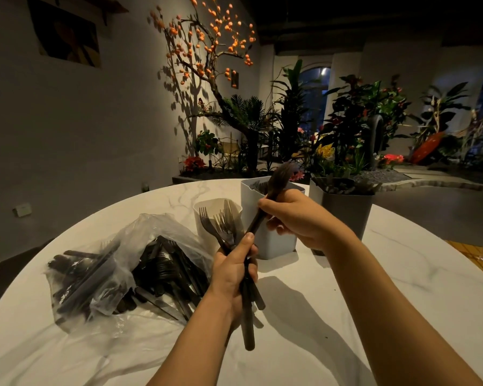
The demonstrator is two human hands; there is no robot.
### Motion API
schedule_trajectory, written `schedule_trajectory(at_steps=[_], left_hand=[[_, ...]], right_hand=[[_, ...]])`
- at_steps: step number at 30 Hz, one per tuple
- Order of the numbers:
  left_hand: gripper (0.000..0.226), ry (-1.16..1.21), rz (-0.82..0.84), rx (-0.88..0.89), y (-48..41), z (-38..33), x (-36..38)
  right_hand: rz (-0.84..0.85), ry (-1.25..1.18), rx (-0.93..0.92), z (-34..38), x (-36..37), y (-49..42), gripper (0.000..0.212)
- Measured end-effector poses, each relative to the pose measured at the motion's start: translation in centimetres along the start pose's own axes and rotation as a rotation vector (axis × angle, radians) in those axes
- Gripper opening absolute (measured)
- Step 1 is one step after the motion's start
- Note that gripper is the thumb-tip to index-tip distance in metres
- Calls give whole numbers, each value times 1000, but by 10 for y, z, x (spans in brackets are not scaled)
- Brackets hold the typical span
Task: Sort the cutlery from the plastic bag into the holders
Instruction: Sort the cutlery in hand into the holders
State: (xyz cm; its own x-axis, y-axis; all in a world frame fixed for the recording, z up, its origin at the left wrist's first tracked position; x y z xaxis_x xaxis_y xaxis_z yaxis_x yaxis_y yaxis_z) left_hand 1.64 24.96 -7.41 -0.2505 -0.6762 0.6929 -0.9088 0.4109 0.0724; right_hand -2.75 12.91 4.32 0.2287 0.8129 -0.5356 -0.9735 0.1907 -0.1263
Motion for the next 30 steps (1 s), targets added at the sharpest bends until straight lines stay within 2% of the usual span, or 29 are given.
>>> schedule_trajectory(at_steps=[3,7,10,12,16,20,22,27,30], left_hand=[[37,8,2,-8,0,0,1],[49,61,-1,-20,-1,0,2],[48,59,4,-29,-1,2,2],[43,50,6,-26,-1,2,2],[35,19,10,-22,-1,2,3],[27,-1,10,-17,1,2,5],[24,-3,13,-20,1,2,5],[22,-1,18,-34,1,3,5],[22,18,25,-47,0,3,4]], right_hand=[[-53,-128,-24,2,-11,1,16],[-354,-304,-168,7,-34,-3,14],[-613,-112,-243,4,-46,-7,18],[-680,41,-260,2,-45,-8,19],[-584,313,-234,-6,-31,-13,24],[-469,370,-144,-17,-16,-22,23],[-466,429,-107,-24,-10,-25,24],[-454,439,-63,-29,-6,-27,26],[-533,334,-125,-21,-8,-24,38]])
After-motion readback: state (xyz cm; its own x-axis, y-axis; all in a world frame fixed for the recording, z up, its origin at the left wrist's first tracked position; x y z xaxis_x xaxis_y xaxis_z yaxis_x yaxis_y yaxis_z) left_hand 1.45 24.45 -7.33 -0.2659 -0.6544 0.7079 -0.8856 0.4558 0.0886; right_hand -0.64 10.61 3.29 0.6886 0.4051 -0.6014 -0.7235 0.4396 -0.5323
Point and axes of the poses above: each hand's wrist, its own y-axis away from the middle knuckle, its own x-axis out of the palm, z = x × y, the point moved 2 cm from there along -y, towards the middle knuckle, and after that the axes turned 8 degrees about y, right-handed, at the moved point
